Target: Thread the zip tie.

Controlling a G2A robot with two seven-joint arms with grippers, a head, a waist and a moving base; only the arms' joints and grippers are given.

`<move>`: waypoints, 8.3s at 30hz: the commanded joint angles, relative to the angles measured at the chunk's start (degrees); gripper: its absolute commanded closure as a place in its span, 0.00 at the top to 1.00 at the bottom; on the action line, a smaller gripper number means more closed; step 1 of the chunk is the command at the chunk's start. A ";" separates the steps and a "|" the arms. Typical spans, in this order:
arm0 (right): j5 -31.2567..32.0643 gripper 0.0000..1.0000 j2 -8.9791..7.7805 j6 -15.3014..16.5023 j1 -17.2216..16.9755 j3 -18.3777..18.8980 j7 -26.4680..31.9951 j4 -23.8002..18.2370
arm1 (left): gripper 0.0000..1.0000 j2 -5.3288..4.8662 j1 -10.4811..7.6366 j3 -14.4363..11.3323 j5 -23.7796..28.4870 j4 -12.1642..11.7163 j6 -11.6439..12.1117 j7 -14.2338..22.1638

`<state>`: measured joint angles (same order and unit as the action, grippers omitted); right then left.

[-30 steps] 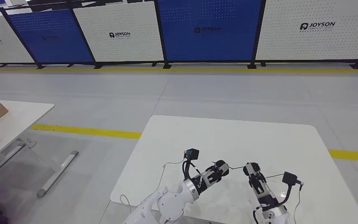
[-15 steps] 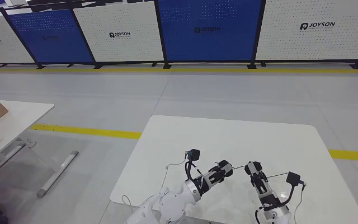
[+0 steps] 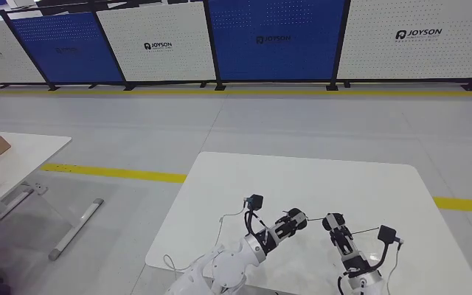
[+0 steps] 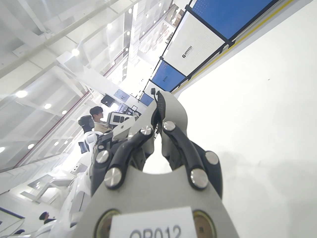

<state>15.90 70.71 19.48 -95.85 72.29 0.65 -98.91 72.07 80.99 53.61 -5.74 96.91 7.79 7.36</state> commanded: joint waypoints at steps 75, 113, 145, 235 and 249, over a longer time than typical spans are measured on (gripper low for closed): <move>0.44 0.93 -0.42 0.00 0.46 0.36 5.10 0.01 | 0.00 0.60 -0.80 -1.69 -2.24 -0.51 -1.80 -0.73; 1.55 0.00 -1.33 0.00 -0.88 0.23 2.52 -1.61 | 0.00 1.17 -1.10 -1.60 -0.94 -0.47 -2.93 -2.72; 2.06 0.00 -2.10 0.00 0.03 -0.58 1.53 -0.51 | 0.26 1.67 -1.81 -3.57 -6.75 -1.02 -4.94 -4.65; -0.57 0.00 -3.00 0.00 0.12 -0.35 2.64 -0.43 | 0.00 1.91 0.54 -1.80 -9.73 0.97 -4.57 -5.95; -0.50 0.00 -2.91 0.00 0.14 -0.31 2.39 -0.57 | 0.47 1.97 0.60 -2.08 -10.31 1.33 -4.67 -5.43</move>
<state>15.41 67.79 19.48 -95.70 71.96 3.10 -99.52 74.06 81.60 51.59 -15.68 98.20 3.06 1.78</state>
